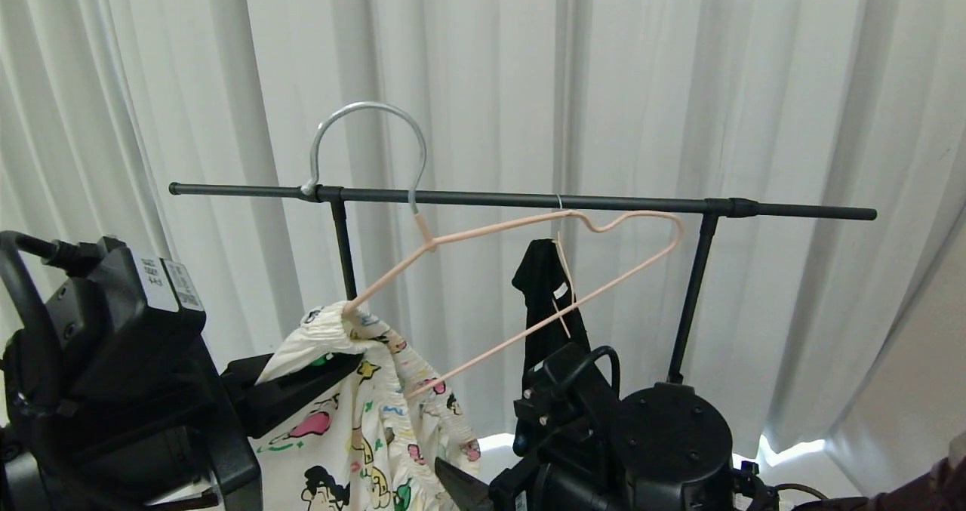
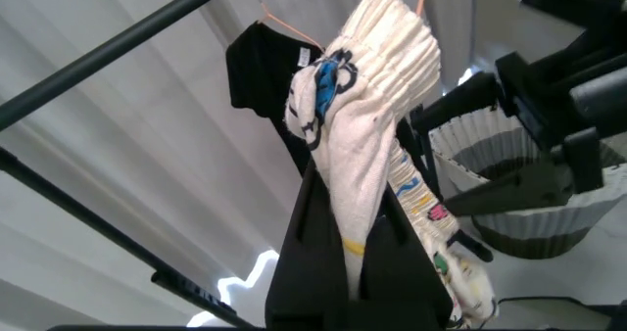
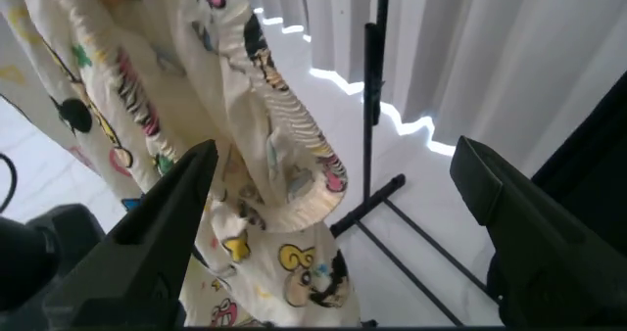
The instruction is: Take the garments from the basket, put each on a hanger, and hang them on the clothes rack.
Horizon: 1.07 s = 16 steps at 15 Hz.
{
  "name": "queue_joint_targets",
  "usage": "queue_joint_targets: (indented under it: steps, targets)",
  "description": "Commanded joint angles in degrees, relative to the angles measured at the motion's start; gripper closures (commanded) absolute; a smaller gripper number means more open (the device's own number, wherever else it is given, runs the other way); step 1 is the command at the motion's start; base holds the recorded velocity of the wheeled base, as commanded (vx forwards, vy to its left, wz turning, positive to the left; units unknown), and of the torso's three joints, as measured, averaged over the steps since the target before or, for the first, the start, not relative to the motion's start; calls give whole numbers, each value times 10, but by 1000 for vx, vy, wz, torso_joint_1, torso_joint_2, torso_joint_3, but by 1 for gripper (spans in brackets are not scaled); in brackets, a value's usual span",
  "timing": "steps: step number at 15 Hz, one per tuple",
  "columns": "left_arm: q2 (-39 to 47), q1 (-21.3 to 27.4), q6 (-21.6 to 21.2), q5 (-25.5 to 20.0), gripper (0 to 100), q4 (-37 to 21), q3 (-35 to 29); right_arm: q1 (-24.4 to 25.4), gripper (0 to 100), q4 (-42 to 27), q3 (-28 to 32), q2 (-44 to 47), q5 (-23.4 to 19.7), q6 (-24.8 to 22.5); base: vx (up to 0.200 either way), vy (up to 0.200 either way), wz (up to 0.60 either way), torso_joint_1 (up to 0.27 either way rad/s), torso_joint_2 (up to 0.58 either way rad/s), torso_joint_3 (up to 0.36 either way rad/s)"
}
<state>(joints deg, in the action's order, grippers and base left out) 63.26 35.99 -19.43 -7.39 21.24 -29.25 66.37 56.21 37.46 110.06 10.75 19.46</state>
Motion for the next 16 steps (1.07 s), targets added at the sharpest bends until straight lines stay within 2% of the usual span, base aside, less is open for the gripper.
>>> queue_joint_targets:
  steps: [1, 4, 5, 8, 12, 16]
  targets:
    - [3, 13, 0, 1, 100, 0, -4, -11, 0, 0, -2, 17, 2, 0, 0, 0, 0, 0, 0, 0]
    - [3, 14, 0, 2, 100, 0, -5, -34, 0, 0, -14, 23, 3, -4, 0, 0, 0, 0, 0, 0]
    - [3, 12, 0, 4, 100, 0, -4, -51, 0, 0, -38, 22, 9, -19, 0, 0, 0, 0, 0, 0]
    - [12, 12, 0, 4, 100, 0, 7, -99, 0, 0, -72, 11, 52, -57, 0, 0, 0, 0, 0, 0]
    - [41, -1, 1, 5, 100, 0, 9, -149, 0, 0, -78, 5, 90, -89, 0, 0, 0, 0, 0, 0]
    - [64, -10, 1, 6, 100, 0, 39, -195, 0, 0, -84, -10, 100, -110, 0, 0, 0, 0, 0, 0]
